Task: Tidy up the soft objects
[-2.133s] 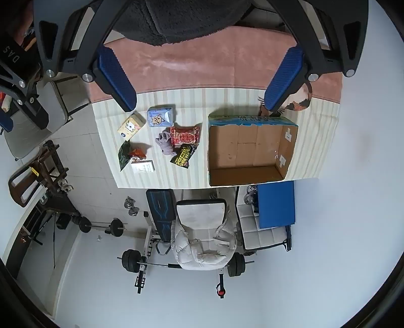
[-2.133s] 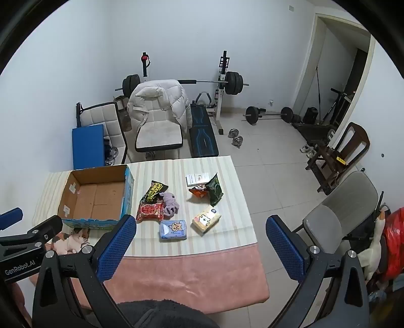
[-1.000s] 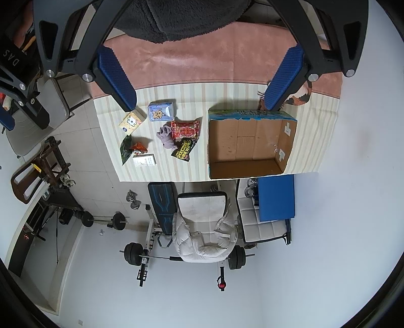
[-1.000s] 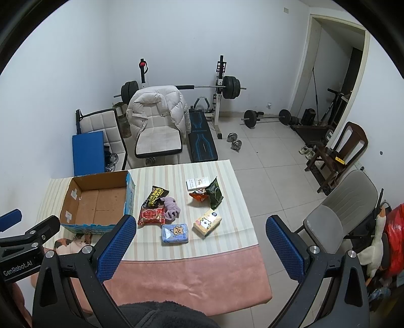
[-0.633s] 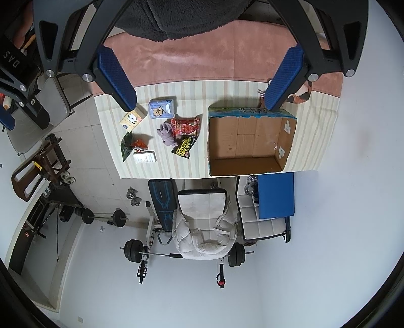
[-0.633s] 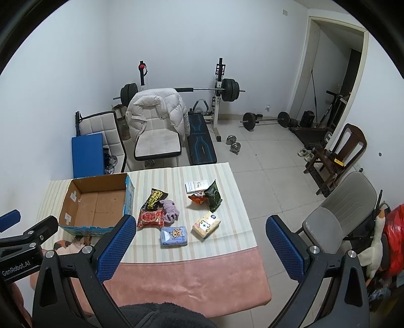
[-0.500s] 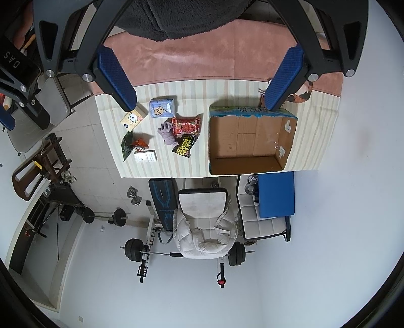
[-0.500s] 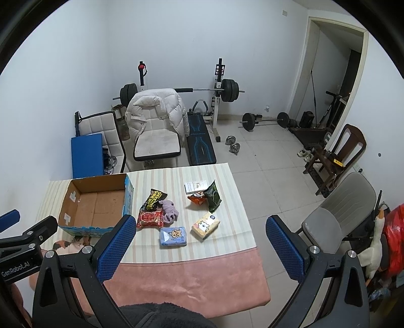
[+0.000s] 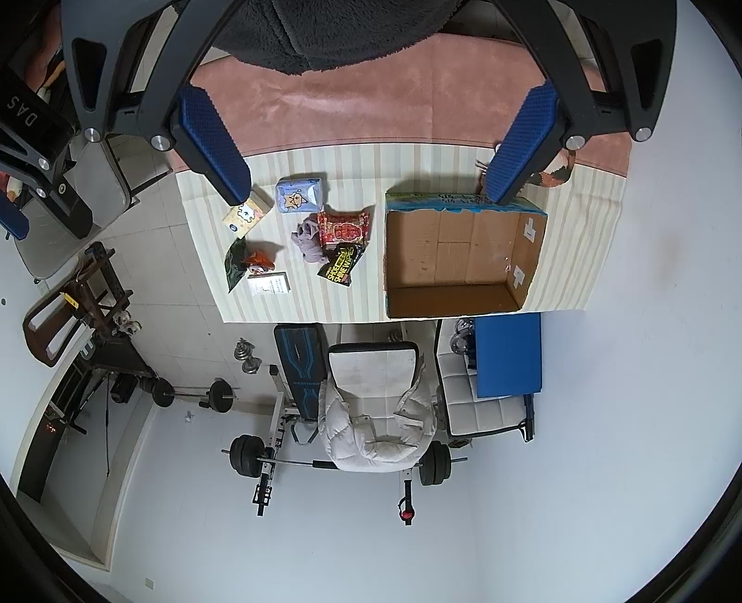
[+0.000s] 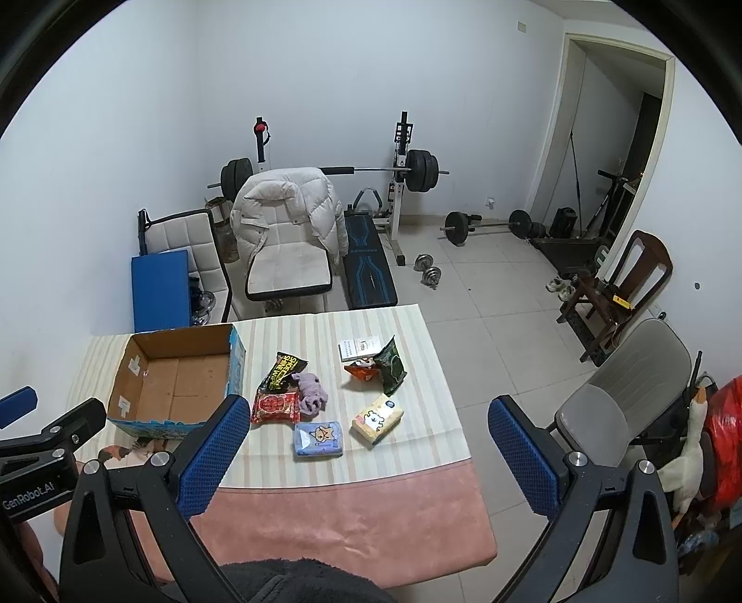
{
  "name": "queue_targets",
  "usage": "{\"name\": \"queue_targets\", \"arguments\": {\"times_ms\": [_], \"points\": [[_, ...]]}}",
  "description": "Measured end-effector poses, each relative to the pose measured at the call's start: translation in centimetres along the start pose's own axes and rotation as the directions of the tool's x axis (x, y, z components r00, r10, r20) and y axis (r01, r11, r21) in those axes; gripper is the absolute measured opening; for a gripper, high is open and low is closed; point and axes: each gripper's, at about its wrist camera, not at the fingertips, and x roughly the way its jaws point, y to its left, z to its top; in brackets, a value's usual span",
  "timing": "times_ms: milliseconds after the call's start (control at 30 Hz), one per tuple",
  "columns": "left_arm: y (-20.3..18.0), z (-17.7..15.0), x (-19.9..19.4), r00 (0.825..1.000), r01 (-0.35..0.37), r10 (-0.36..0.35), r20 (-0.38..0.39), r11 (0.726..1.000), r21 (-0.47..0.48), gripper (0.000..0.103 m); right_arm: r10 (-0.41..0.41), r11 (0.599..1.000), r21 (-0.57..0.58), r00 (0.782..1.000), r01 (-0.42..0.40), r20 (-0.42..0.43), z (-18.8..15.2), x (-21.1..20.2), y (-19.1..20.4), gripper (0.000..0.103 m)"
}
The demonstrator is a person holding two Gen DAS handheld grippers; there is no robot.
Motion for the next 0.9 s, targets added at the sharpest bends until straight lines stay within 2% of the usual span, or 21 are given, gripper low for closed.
{"name": "queue_targets", "arguments": {"times_ms": [900], "points": [[0.3,0.1,-0.1,1.0,0.004,-0.004,0.004,1.0,-0.011,0.103,0.003,1.0,-0.009,1.0,-0.003,0.021,-0.9,0.0,0.5,0.103]]}}
